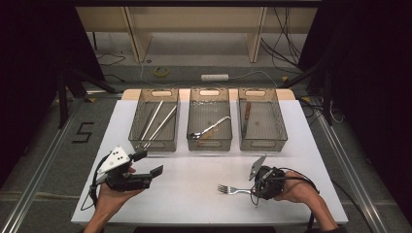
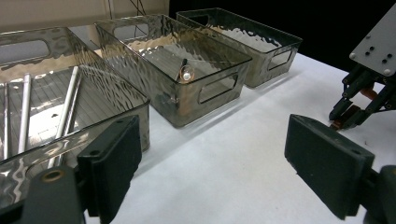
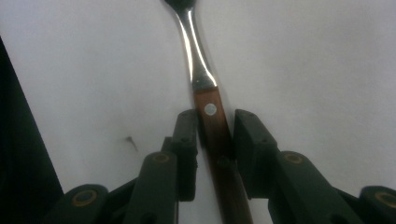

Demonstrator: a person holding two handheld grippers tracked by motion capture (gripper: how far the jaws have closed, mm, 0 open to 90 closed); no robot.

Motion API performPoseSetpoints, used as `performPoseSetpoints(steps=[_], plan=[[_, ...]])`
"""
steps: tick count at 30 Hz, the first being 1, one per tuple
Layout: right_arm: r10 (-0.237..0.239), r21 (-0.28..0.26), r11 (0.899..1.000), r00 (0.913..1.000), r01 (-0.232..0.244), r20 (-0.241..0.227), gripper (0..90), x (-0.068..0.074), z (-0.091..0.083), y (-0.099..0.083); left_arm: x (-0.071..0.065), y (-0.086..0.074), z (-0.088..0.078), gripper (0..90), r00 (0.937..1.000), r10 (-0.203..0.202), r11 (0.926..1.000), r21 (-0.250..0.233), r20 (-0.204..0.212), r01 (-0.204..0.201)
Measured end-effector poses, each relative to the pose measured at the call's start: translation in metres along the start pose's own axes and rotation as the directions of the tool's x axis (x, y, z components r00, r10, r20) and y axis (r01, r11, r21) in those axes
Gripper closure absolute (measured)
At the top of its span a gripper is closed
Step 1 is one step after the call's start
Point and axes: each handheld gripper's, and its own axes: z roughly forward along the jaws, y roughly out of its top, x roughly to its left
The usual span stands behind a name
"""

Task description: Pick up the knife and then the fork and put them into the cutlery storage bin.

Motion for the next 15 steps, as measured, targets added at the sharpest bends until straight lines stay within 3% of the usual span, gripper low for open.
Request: performPoseSetpoints(steps=[15], plan=[[-0.025,-0.005,1.000,0.9996,0.025,-0.008,77.2,-0.0003,0.0004,-0.0006,0.0002,-0.0001,0.0000,18.4,1.0000,0.000,1.0000,0.001,0.000,0.000]])
